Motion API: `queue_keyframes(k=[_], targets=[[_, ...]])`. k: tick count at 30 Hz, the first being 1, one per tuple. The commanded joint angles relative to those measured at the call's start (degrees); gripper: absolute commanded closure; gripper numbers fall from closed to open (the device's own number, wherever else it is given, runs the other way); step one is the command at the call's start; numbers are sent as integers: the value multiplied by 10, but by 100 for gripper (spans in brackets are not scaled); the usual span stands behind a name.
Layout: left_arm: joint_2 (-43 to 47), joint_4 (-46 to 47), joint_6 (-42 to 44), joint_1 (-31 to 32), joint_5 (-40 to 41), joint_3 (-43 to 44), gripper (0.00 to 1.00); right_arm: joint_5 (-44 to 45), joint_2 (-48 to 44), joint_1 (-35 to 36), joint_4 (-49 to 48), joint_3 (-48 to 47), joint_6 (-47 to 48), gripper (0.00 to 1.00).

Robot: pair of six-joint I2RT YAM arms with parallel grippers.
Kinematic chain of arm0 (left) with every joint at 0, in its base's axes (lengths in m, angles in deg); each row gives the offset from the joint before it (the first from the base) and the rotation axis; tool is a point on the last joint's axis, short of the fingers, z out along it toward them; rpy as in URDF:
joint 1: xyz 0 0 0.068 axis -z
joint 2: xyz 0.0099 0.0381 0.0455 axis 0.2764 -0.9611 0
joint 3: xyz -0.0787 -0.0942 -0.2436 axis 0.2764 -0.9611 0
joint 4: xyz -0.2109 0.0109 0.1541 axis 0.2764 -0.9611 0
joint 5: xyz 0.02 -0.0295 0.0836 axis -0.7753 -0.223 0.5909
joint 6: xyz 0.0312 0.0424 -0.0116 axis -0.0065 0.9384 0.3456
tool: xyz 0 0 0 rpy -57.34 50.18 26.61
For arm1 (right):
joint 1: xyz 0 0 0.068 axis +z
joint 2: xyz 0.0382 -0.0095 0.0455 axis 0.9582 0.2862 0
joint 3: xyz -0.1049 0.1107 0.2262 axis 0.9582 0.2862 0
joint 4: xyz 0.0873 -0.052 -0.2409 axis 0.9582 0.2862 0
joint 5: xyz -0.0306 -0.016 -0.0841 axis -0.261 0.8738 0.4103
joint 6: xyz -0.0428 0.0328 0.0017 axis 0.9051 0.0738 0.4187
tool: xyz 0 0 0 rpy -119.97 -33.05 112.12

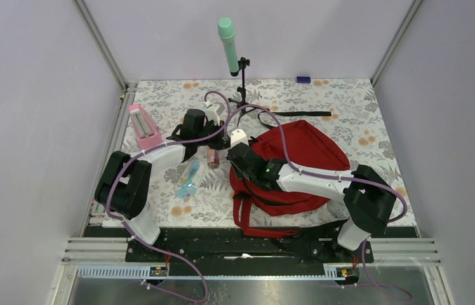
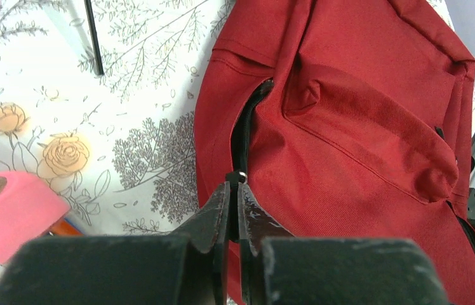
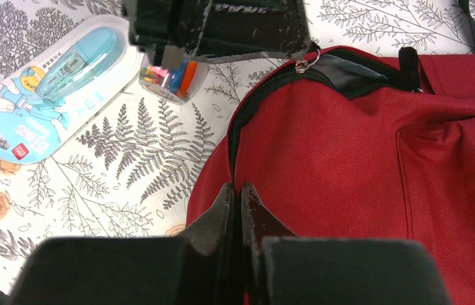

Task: Pack the student bag
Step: Zip the student bag at the center of the board.

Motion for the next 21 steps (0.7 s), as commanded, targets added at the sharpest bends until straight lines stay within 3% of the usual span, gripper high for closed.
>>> queue_keyframes(k=[1,15,21], targets=[[-14,51,31,1,-23,45,100,-26,-25,-4,-19,-21,-3,100],[-63,49,84,35,28,114,100,-194,-199,-5,-218,194,26,100],[-88,-11,109,58,105,161,100,-230,-228,-6,-216,209,26,100]])
